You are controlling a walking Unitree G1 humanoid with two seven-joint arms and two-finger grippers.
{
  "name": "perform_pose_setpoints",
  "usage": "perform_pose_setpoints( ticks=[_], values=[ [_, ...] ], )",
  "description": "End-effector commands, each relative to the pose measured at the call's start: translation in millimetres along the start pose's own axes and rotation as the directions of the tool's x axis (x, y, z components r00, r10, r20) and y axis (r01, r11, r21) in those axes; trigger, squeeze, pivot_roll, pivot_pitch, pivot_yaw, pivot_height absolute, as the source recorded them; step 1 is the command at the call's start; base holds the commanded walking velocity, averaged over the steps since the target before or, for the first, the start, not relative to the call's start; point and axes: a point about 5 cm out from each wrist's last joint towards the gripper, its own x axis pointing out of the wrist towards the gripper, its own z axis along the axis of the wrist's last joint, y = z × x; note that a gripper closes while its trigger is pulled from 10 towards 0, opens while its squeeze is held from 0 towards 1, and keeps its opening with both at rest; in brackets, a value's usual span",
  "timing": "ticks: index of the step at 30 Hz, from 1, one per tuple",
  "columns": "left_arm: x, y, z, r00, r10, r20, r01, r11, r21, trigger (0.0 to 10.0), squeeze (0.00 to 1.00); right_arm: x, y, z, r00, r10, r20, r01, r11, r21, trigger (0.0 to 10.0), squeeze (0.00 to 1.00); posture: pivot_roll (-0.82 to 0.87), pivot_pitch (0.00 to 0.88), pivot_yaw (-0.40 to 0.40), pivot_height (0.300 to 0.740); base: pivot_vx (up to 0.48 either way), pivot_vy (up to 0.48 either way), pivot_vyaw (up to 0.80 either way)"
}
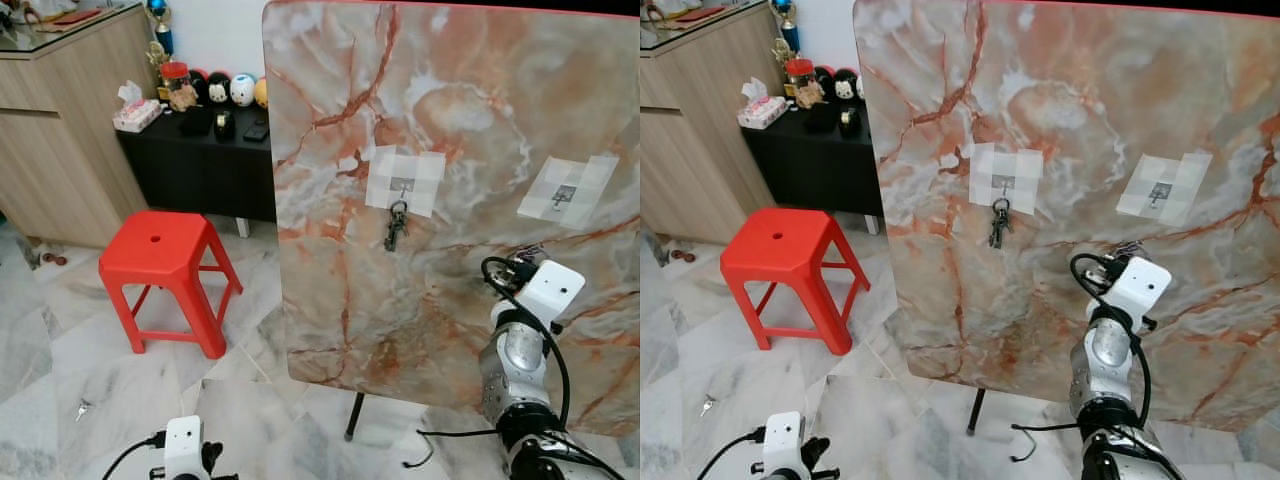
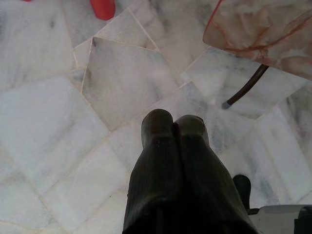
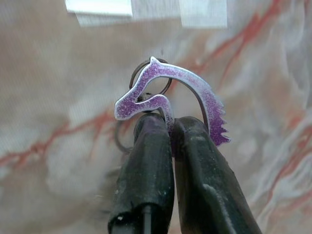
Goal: Hang keys on a hook
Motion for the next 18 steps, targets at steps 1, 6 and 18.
perform_pose_setpoints(
  ticks=[1, 6, 18],
  values=[
    [-1.2, -1.3, -5.4, 1.0, -0.005, -0.024, 0.005, 1.0, 0.022, 10.0, 0.0, 7.6, 1.8, 17.8, 0.997, 0.006, 0.081, -0.006, 1.0, -0.005, 10.0, 0.0, 0.11, 0.033, -0.028, 0.74, 0.0, 0.0, 0.0],
    [-0.7, -2.4, -4.2, 1.0, -0.008, -0.02, 0.008, 1.0, 0.024, 10.0, 0.0, 10.9, 5.9, 25.0, 0.994, 0.033, 0.108, -0.031, 0.999, -0.019, 10.0, 0.0, 0.11, 0.027, -0.029, 0.74, 0.0, 0.0, 0.0],
    [0.5, -4.8, -1.5, 1.0, -0.011, -0.009, 0.012, 1.0, 0.024, 10.0, 0.0, 22.8, 12.2, 41.8, 0.99, 0.058, 0.126, -0.058, 0.998, -0.001, 10.0, 0.0, 0.11, 0.025, -0.032, 0.74, 0.0, 0.0, 0.0]
  ],
)
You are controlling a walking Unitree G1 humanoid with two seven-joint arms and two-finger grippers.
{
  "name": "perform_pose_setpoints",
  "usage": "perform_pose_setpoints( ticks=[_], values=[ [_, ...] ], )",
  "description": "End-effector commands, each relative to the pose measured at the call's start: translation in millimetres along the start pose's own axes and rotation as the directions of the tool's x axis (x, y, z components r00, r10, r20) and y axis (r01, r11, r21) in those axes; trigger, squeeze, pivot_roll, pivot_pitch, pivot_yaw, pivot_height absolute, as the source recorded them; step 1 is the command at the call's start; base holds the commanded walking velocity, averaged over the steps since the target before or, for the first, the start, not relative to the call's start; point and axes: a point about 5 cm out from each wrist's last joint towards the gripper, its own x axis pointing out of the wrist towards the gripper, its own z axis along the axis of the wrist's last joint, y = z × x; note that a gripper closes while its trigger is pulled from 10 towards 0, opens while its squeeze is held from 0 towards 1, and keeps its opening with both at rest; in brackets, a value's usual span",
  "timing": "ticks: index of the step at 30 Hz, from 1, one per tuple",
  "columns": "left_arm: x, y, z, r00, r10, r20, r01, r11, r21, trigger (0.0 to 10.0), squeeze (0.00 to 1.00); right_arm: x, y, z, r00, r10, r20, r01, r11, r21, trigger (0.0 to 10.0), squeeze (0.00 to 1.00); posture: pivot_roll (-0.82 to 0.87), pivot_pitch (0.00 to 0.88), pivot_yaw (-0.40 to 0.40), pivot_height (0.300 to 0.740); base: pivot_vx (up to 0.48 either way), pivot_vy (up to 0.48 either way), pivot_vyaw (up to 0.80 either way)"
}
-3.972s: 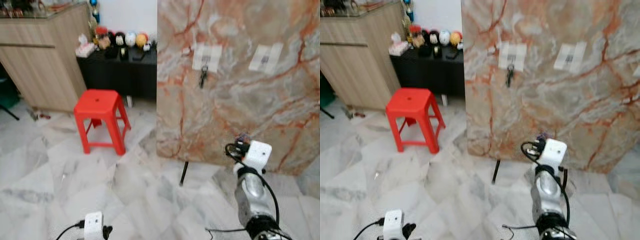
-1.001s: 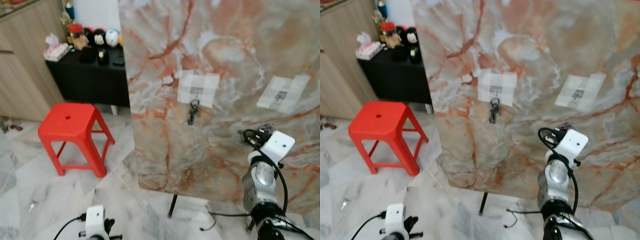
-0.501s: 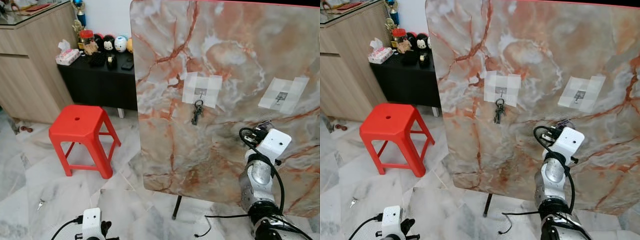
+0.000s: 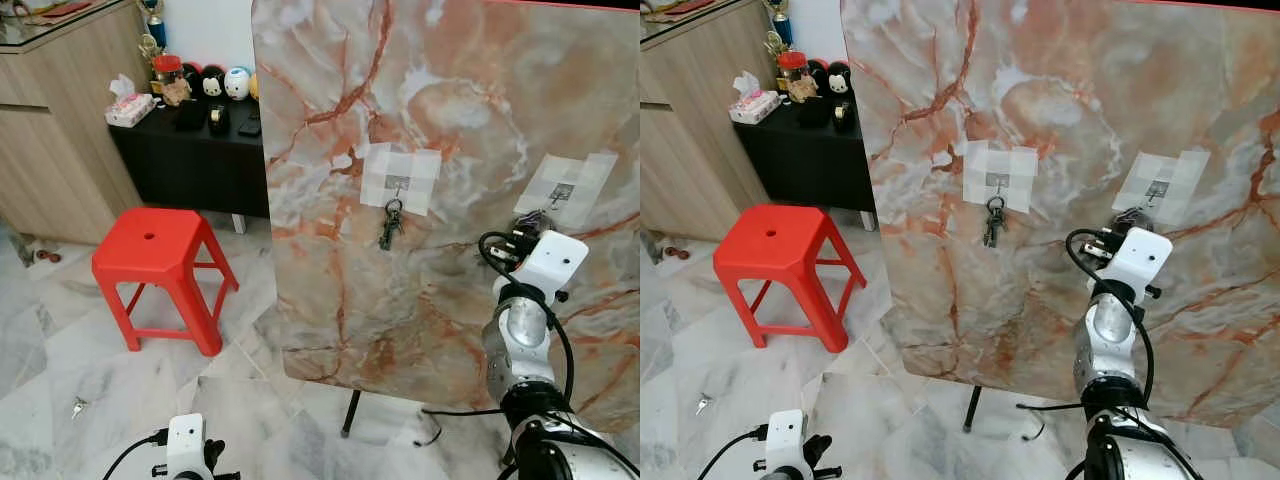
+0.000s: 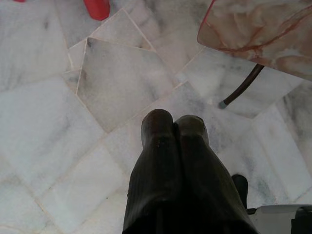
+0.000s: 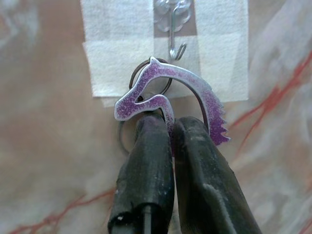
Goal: Hang keys on a hook
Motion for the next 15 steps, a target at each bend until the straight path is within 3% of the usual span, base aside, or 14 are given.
perform_pose_setpoints(
  ticks=[1, 15],
  values=[
    [-0.6, -2.2, -3.4, 1.0, -0.007, -0.016, 0.007, 1.0, 0.021, 10.0, 0.0, 7.7, 0.8, 11.8, 0.999, -0.005, 0.033, 0.004, 1.0, 0.014, 10.0, 0.0, 0.11, 0.025, -0.032, 0.74, 0.0, 0.0, 0.0],
    [-1.5, -3.0, -6.4, 1.0, -0.008, -0.024, 0.008, 1.0, 0.02, 10.0, 0.0, -9.3, 3.0, -6.9, 0.999, -0.03, -0.02, 0.031, 0.998, 0.06, 10.0, 0.0, 0.1, 0.033, -0.033, 0.74, 0.0, 0.0, 0.0]
  ],
)
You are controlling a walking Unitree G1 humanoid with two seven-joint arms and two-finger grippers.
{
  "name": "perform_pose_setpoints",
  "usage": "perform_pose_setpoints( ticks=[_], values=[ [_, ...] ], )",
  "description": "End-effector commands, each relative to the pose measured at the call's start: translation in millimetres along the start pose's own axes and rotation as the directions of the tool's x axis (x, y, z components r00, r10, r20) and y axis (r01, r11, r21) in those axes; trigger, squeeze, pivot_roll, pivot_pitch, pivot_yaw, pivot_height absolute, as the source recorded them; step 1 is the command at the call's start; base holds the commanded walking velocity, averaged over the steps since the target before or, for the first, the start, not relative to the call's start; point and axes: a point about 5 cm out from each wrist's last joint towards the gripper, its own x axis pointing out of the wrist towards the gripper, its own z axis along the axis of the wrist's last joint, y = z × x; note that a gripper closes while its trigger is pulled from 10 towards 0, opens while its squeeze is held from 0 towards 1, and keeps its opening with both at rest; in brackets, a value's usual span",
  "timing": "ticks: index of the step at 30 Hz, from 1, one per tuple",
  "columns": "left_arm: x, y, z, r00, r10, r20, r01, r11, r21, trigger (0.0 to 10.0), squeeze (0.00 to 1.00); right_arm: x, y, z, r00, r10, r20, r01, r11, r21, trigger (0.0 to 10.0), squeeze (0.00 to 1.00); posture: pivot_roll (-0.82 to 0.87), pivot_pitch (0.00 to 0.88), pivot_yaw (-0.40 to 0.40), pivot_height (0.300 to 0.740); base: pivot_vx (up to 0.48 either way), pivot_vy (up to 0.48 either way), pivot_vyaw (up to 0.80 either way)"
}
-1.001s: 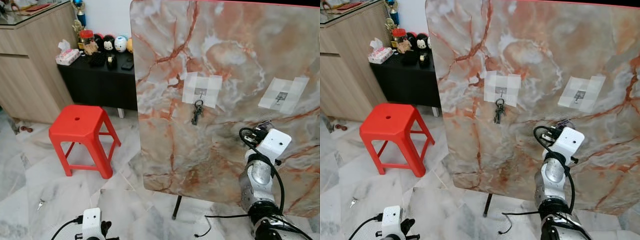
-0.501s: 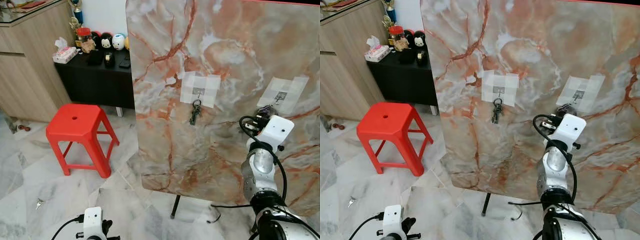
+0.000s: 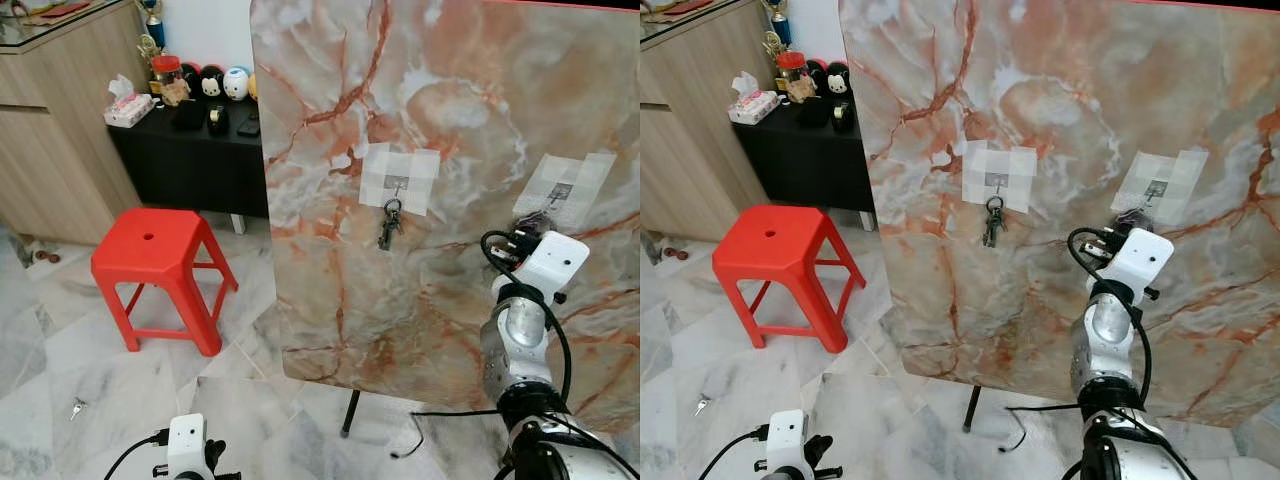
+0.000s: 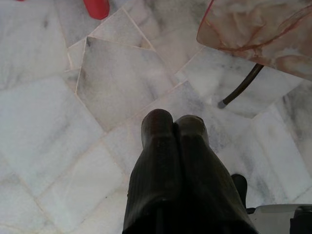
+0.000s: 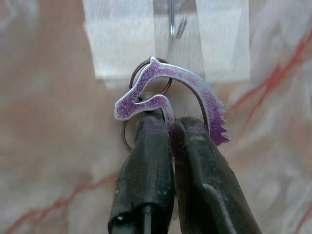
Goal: Hang keys on a hook
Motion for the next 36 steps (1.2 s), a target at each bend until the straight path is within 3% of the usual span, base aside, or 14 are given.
perform_pose_setpoints(
  ticks=[1, 21, 36],
  values=[
    [-1.5, -1.7, -5.9, 1.0, -0.006, -0.023, 0.006, 1.0, 0.021, 10.0, 0.0, -0.2, -0.4, 3.8, 1.0, -0.017, 0.02, 0.017, 1.0, 0.016, 10.0, 0.0, 0.1, 0.032, -0.033, 0.74, 0.0, 0.0, 0.0],
    [-1.9, -1.5, -6.9, 1.0, -0.005, -0.027, 0.005, 1.0, 0.022, 10.0, 0.0, -4.7, -12.2, 14.3, 0.991, -0.097, 0.095, 0.098, 0.995, -0.011, 10.0, 0.0, 0.1, 0.036, -0.033, 0.74, 0.0, 0.0, 0.0],
    [-2.3, -0.7, -8.3, 0.999, -0.002, -0.033, 0.002, 1.0, 0.024, 10.0, 0.0, -0.9, -6.9, 23.5, 0.991, -0.058, 0.124, 0.06, 0.998, -0.014, 10.0, 0.0, 0.11, 0.038, -0.035, 0.74, 0.0, 0.0, 0.0]
  ],
)
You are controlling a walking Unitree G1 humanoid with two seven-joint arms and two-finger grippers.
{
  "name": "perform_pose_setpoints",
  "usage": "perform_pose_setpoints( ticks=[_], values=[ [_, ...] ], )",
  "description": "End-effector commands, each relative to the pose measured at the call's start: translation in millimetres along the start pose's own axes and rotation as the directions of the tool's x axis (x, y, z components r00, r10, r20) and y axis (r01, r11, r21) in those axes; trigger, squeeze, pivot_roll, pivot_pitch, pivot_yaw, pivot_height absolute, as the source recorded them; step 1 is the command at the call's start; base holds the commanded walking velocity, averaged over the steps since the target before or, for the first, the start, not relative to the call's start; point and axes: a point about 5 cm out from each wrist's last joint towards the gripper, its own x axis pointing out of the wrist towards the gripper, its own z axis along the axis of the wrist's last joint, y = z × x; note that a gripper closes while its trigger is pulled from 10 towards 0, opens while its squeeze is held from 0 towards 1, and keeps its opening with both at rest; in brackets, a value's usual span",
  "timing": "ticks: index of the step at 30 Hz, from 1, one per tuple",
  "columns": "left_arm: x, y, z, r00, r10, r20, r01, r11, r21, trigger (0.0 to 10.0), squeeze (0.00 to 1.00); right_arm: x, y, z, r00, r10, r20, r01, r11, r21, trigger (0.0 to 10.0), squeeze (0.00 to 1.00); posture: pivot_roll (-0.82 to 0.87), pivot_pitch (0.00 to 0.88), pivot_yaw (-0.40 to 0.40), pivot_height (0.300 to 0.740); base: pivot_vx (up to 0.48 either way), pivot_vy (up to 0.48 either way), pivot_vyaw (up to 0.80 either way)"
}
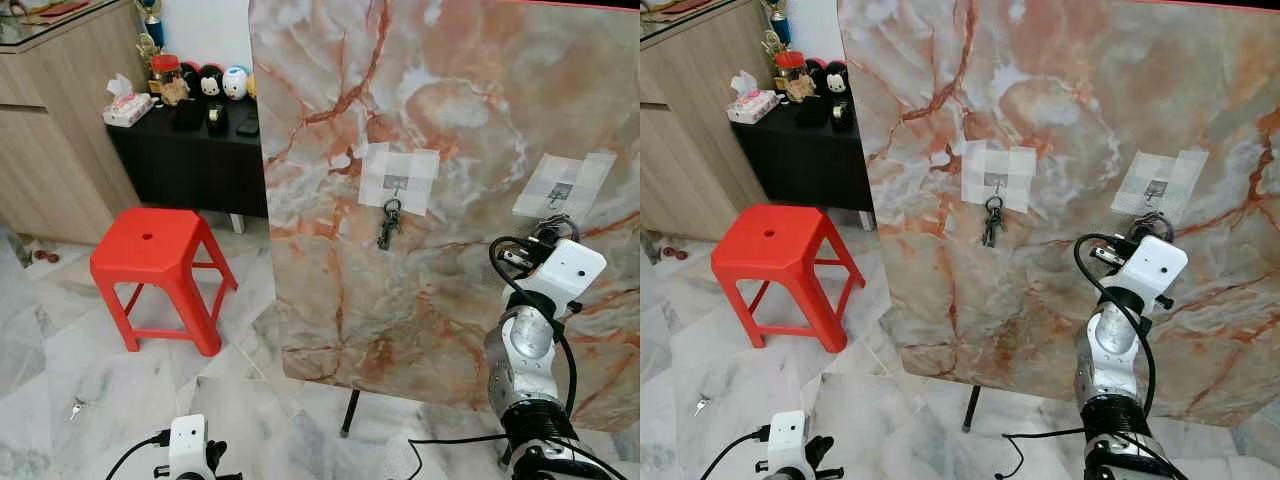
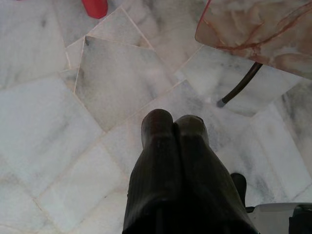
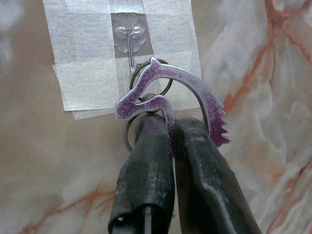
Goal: Hang keys on a hook
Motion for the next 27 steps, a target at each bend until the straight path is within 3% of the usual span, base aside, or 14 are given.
perform_pose_setpoints(
  ticks=[1, 27],
  values=[
    [-2.2, 0.6, -7.5, 1.0, -0.001, -0.032, 0.002, 1.0, 0.025, 10.0, 0.0, 4.2, 2.6, 9.1, 0.999, 0.009, 0.031, -0.01, 1.0, 0.009, 10.0, 0.0, 0.11, 0.038, -0.036, 0.74, 0.0, 0.0, 0.0],
    [-2.2, 0.5, -6.9, 1.0, 0.001, -0.028, 0.0, 1.0, 0.03, 10.0, 0.0, 15.0, 6.0, 14.7, 0.999, 0.026, 0.028, -0.027, 0.999, 0.02, 10.0, 0.0, 0.11, 0.042, -0.034, 0.74, 0.0, 0.0, 0.0]
  ],
)
